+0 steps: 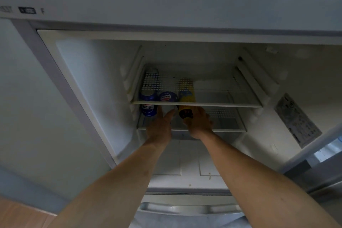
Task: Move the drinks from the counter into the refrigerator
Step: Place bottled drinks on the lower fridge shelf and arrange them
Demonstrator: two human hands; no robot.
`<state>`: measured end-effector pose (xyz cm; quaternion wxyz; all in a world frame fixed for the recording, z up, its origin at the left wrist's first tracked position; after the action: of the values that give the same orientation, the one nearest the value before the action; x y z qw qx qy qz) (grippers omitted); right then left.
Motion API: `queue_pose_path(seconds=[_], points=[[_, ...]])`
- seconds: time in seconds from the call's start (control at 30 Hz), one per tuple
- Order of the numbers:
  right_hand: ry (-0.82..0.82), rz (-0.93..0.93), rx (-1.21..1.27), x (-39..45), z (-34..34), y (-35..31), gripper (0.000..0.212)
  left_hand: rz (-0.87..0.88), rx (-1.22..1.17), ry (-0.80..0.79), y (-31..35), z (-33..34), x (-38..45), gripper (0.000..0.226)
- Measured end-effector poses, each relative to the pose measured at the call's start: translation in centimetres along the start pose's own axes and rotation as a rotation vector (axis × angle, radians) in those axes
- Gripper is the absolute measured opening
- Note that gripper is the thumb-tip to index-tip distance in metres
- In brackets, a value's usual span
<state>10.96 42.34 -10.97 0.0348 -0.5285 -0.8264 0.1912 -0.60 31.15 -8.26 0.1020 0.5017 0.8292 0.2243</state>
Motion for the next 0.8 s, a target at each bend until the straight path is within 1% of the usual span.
queue_pose_path(seconds=[0.03,0.07,0.1,0.13,0.2,0.27,0.3,0.33,0.4,0.47,0.53,0.6,0.67,0.8], points=[[0.054,0.156,0.002,-2.4,1.2,3.9,0.07,0.122,0.01,-0.147,1.5,3.0,-0.8,0.078],[0.048,0.319,0.017,-5.3,2.2,6.8,0.069,0.238,0.025,-0.241,2.7,5.8,-1.8,0.077],[0.106,0.304,0.046,-5.5,2.3,7.0,0.068,0.235,0.011,-0.239,2.2,6.2,-2.0,0.074],[0.149,0.288,0.051,-6.0,2.2,7.5,0.067,0.219,-0.031,-0.222,2.2,6.4,-2.3,0.071],[0.272,0.222,0.083,-6.0,1.2,6.7,0.061,0.215,-0.125,-0.095,2.5,5.1,-2.1,0.065],[0.396,0.126,0.095,-6.4,-0.1,5.1,0.047,0.211,-0.289,0.018,1.5,4.3,-1.9,0.06],[0.448,0.082,0.12,-6.8,-0.4,4.9,0.038,0.207,-0.411,0.072,1.3,3.8,-2.2,0.056],[0.491,0.048,0.192,-7.3,-0.4,4.9,0.03,0.192,-0.532,0.121,1.0,3.4,-2.6,0.051],[0.487,0.03,0.357,-8.2,-0.2,4.6,0.025,0.141,-0.709,0.208,0.4,2.6,-3.4,0.042],[0.423,0.043,0.482,-8.7,0.2,4.3,0.025,0.107,-0.802,0.272,-0.1,2.2,-4.3,0.032],[0.377,0.047,0.535,-9.5,0.5,4.3,0.021,0.054,-0.862,0.277,-0.6,2.7,-5.2,0.025],[0.337,0.102,0.58,-11.2,0.6,5.3,0.02,0.037,-0.897,0.214,0.0,3.8,-6.3,0.024],[0.349,0.186,0.631,-14.0,0.6,7.5,0.017,0.069,-0.911,0.115,1.8,5.6,-8.0,0.025],[0.376,0.292,0.772,-21.2,1.3,12.2,0.014,0.086,-0.888,-0.011,5.1,9.1,-11.7,0.023]])
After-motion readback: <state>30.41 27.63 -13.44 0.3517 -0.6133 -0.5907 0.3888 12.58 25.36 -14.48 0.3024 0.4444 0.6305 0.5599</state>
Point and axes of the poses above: each hand's wrist, its own x-axis towards the middle knuckle, its own z-axis out of the palm, y = z × x, the point moved 5 cm from there along x, towards the middle knuckle, and after that the axes turned 9 degrees about -x, right-handed, at the moved point
